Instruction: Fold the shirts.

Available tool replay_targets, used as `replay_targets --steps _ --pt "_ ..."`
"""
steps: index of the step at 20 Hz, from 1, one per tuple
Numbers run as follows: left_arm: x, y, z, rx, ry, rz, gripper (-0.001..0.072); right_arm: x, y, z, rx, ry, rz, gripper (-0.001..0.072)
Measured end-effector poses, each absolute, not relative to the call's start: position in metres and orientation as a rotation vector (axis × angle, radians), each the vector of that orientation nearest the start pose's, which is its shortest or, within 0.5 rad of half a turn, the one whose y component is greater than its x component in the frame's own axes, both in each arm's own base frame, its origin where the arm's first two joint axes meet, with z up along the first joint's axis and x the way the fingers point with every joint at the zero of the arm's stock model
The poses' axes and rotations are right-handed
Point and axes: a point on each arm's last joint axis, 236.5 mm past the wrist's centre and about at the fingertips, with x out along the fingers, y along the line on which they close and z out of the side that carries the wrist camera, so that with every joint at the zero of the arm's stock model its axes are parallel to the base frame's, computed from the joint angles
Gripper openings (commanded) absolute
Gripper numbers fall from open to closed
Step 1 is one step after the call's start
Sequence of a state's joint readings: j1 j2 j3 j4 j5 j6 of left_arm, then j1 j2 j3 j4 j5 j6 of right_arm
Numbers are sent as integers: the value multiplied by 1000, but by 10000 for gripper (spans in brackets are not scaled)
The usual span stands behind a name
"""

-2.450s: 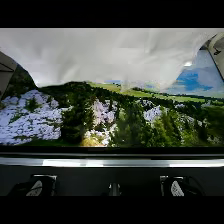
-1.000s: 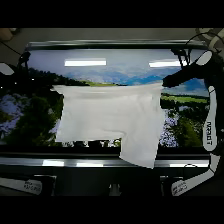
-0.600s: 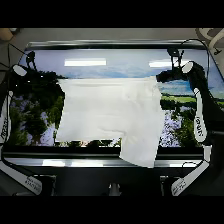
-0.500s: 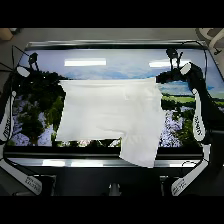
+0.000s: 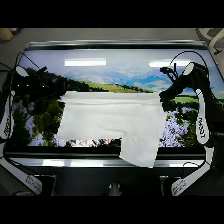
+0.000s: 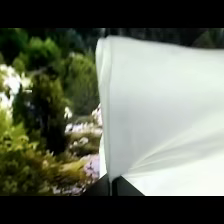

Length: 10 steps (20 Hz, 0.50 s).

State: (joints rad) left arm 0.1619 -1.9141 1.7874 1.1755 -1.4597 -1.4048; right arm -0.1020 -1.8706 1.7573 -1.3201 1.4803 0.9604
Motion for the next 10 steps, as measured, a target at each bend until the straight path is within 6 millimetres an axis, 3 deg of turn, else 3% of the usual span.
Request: replay_targets --steps 2,4,10 --pt "455 -9 -64 -319 1593 -259 26 434 17 -66 -145 1551 597 20" --pt "443 -8 -69 -303 1644 -255 25 421 24 -76 -93 1590 612 20" --pt "430 -9 -75 -282 1708 -258 27 417 33 -86 -18 1598 592 21"
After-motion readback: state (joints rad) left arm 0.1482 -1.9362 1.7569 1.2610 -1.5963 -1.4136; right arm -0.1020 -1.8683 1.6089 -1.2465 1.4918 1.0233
